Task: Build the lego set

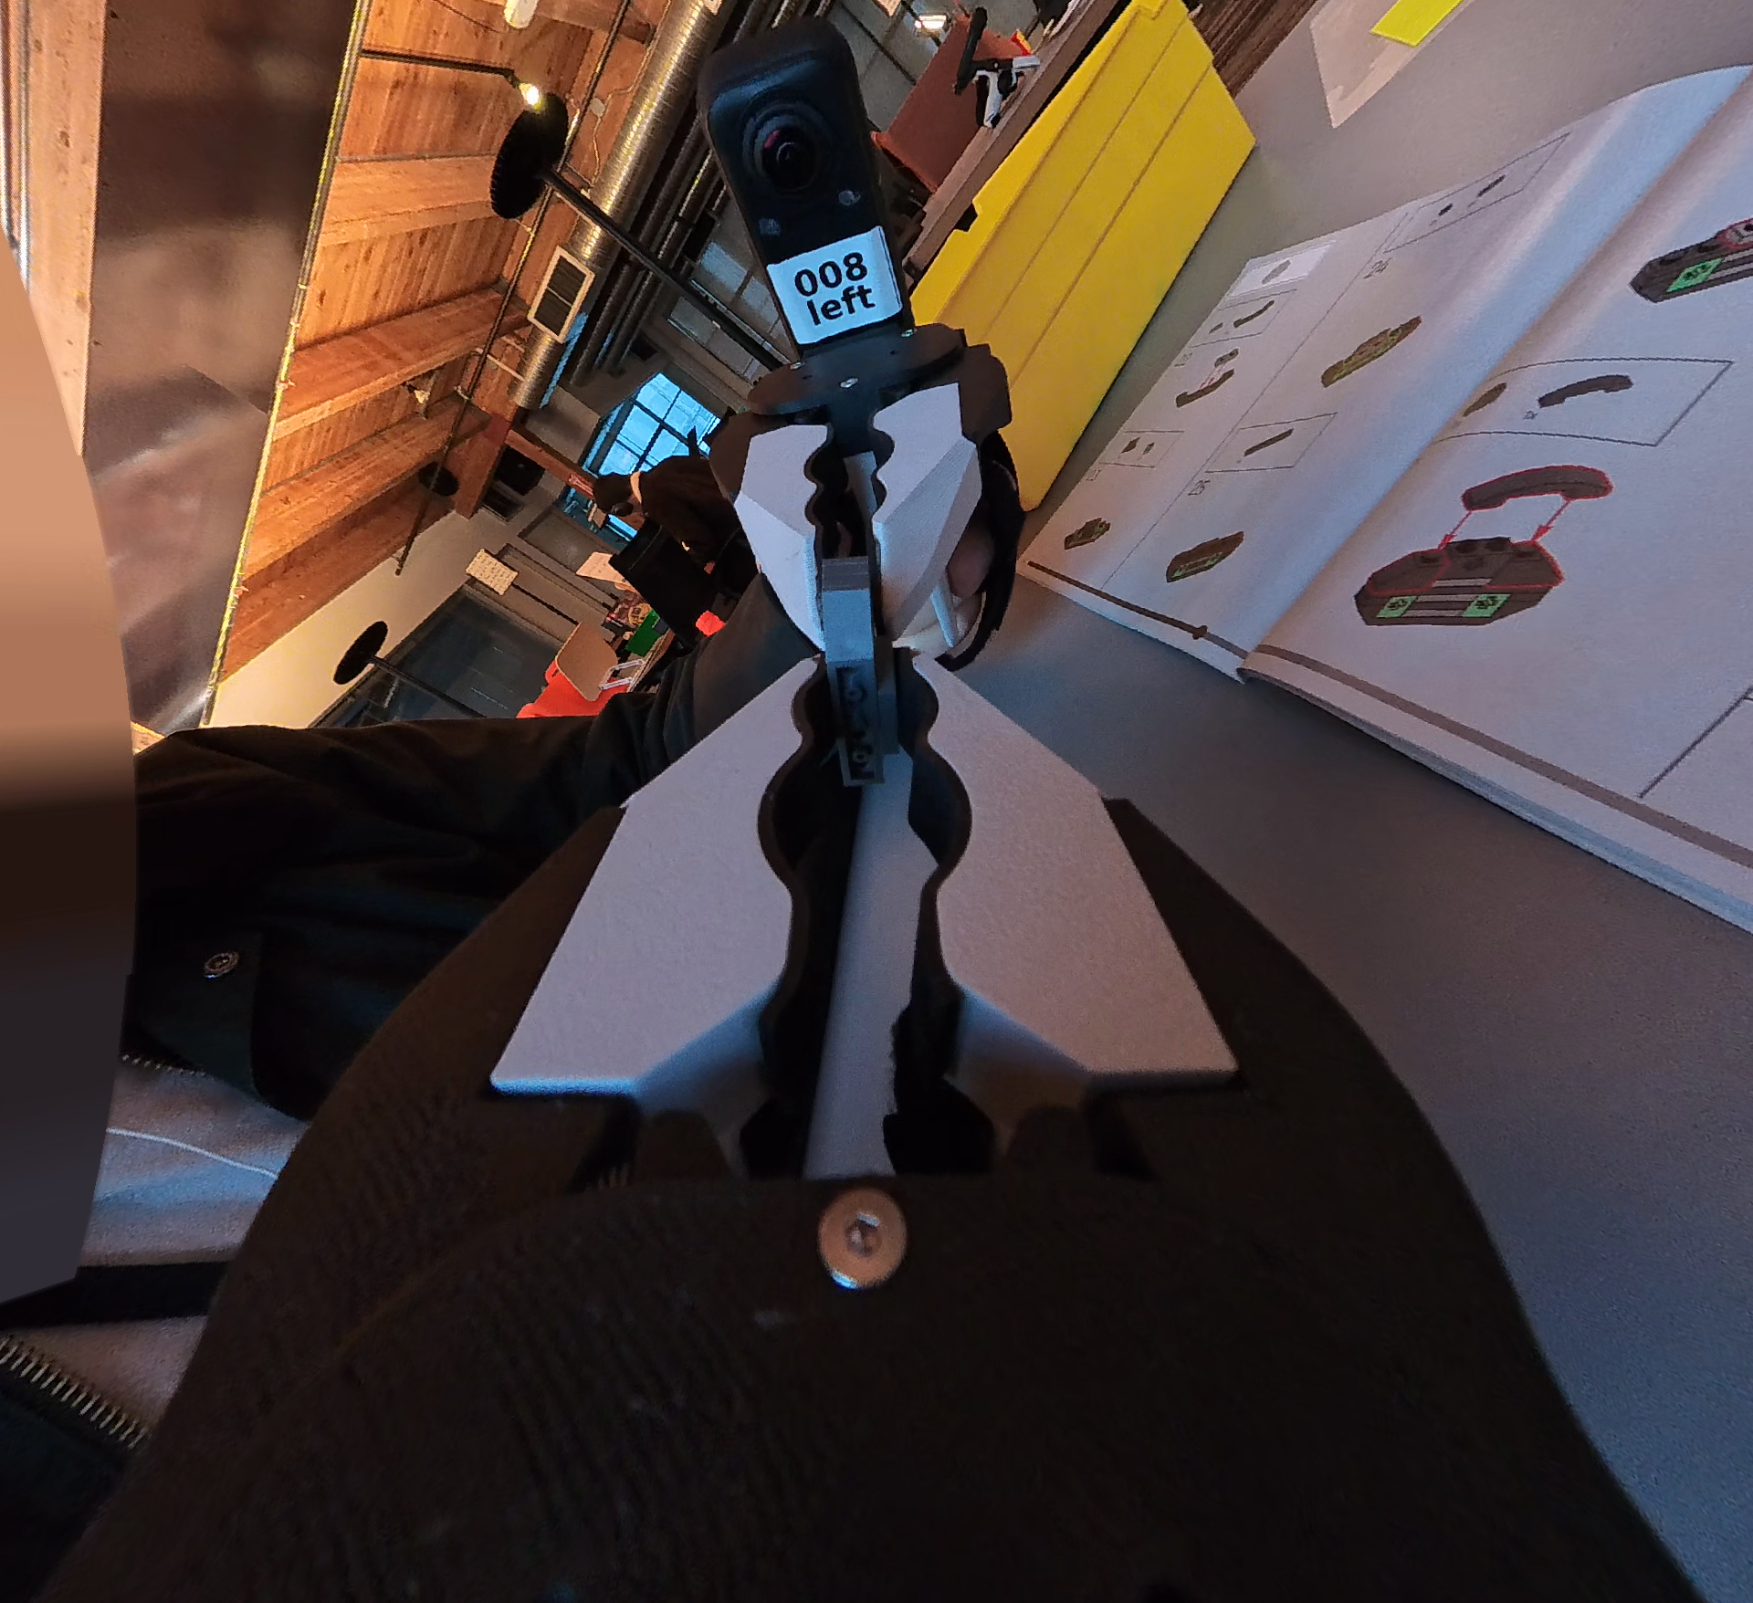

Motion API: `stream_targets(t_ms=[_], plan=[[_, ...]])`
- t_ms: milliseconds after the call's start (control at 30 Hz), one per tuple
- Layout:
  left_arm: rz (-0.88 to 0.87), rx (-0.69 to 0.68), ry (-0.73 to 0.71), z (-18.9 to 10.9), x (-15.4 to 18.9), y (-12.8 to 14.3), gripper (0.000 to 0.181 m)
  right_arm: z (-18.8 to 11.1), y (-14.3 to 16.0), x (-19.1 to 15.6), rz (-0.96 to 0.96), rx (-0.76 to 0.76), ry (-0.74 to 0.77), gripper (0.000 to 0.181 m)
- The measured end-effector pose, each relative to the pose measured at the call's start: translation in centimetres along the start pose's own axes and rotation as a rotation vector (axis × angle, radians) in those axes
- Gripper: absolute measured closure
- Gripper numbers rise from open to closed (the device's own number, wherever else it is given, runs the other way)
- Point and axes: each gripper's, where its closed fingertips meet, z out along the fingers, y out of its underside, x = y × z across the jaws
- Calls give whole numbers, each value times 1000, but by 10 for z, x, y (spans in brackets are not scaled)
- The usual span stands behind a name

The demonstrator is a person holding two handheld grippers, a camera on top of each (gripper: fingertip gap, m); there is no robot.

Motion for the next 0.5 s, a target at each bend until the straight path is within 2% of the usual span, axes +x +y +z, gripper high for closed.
stream_targets(t_ms=[500], plan=[[-15,-16,7,2,-1,3,175,-1,2,1,-7,-19,10,171]])
